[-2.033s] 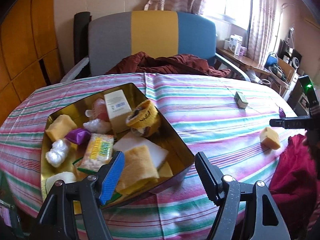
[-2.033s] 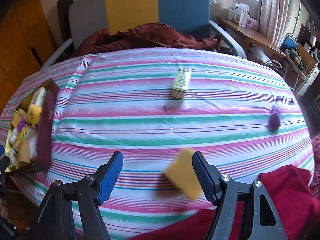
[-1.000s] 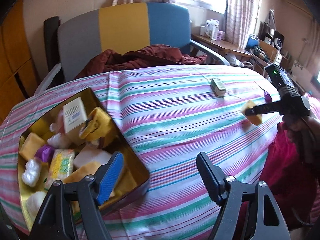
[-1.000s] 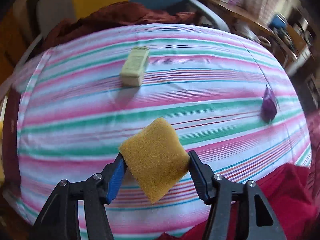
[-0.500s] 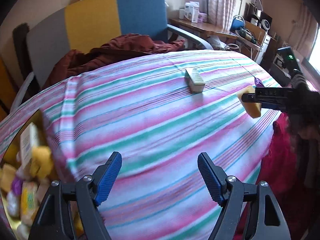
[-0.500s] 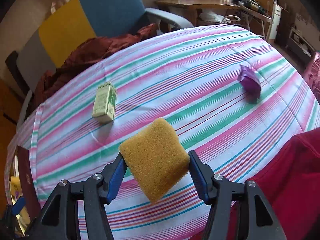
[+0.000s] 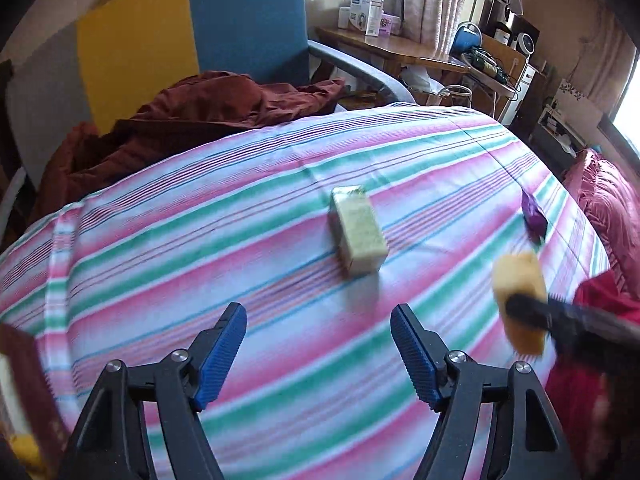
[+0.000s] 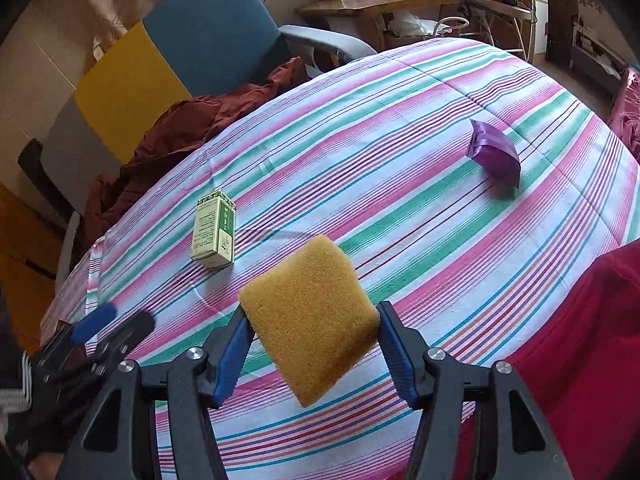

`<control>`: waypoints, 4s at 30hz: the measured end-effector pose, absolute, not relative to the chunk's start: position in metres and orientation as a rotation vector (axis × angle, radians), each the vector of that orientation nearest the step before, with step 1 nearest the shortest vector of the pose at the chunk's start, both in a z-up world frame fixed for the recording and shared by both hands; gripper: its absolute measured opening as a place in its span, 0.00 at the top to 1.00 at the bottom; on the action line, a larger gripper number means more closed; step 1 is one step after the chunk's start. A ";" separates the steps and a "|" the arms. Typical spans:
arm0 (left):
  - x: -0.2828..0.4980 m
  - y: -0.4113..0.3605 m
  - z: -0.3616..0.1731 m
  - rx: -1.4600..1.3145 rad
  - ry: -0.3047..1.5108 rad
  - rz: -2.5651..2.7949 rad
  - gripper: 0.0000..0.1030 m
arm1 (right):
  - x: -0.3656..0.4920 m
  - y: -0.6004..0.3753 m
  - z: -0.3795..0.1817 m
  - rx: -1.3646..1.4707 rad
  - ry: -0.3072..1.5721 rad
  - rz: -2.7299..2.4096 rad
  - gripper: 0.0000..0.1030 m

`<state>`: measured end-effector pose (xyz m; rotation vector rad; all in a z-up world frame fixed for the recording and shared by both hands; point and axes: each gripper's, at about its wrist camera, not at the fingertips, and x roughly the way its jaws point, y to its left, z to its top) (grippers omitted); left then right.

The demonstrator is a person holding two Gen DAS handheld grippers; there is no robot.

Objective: Organize objects
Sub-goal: 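Grasp the tan sponge with the right tool while the left grasps the green-and-white box, then carry the tan sponge and green-and-white box over the gold tray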

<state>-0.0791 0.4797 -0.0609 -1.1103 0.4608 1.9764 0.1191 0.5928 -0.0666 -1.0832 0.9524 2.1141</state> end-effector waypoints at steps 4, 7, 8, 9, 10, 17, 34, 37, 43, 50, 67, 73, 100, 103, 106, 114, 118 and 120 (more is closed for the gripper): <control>-0.089 0.517 -0.067 -1.090 0.495 1.975 0.28 | 0.117 0.593 -0.069 -1.090 0.963 2.127 0.40; -0.100 0.543 -0.076 -1.100 0.524 1.965 0.28 | 0.117 0.592 -0.069 -1.094 0.956 2.129 0.40; -0.103 0.549 -0.081 -1.112 0.530 1.963 0.28 | 0.116 0.592 -0.069 -1.097 0.954 2.130 0.40; -0.109 0.558 -0.086 -1.130 0.531 1.957 0.30 | 0.115 0.592 -0.070 -1.103 0.951 2.130 0.40; -0.113 0.564 -0.092 -1.151 0.539 1.953 0.39 | 0.115 0.591 -0.070 -1.108 0.949 2.129 0.40; -0.111 0.548 -0.110 -1.175 0.539 1.918 0.71 | 0.109 0.587 -0.072 -1.150 0.913 2.158 0.40; -0.025 0.346 -0.104 -1.218 0.428 2.108 0.71 | 0.053 0.504 -0.073 -1.431 0.378 2.401 0.40; -0.015 0.329 -0.104 -1.208 0.422 2.122 0.71 | 0.051 0.494 -0.073 -1.444 0.282 2.396 0.40; -0.007 0.324 -0.106 -1.171 0.427 2.140 0.71 | 0.043 0.469 -0.072 -1.424 0.062 2.409 0.41; -0.008 0.323 -0.107 -1.162 0.405 2.141 0.70 | 0.040 0.450 -0.071 -1.404 -0.097 2.409 0.41; 0.011 0.304 -0.050 -1.005 0.386 2.195 0.71 | 0.035 0.447 -0.078 -1.411 -0.152 2.362 0.41; 0.012 0.274 -0.019 -0.924 0.335 2.274 0.71 | 0.035 0.448 -0.080 -1.417 -0.141 2.357 0.41; -0.031 0.078 -0.014 -1.049 0.004 2.585 0.71 | 0.026 0.410 -0.041 -1.409 0.134 2.501 0.42; -0.034 0.046 -0.013 -1.063 -0.048 2.635 0.71 | 0.017 0.374 -0.022 -1.382 0.167 2.629 0.42; -0.034 0.020 -0.014 -1.075 -0.112 2.665 0.71 | 0.009 0.340 -0.011 -1.374 0.207 2.737 0.42; -0.035 -0.013 -0.013 -1.080 -0.224 2.677 0.71 | -0.025 0.250 -0.006 -1.435 0.260 2.948 0.42; -0.042 -0.007 -0.017 -1.096 -0.229 2.642 0.71 | -0.037 0.227 -0.011 -1.469 0.257 2.970 0.42; -0.048 -0.002 -0.020 -1.110 -0.233 2.626 0.71 | -0.045 0.219 -0.012 -1.478 0.243 2.970 0.42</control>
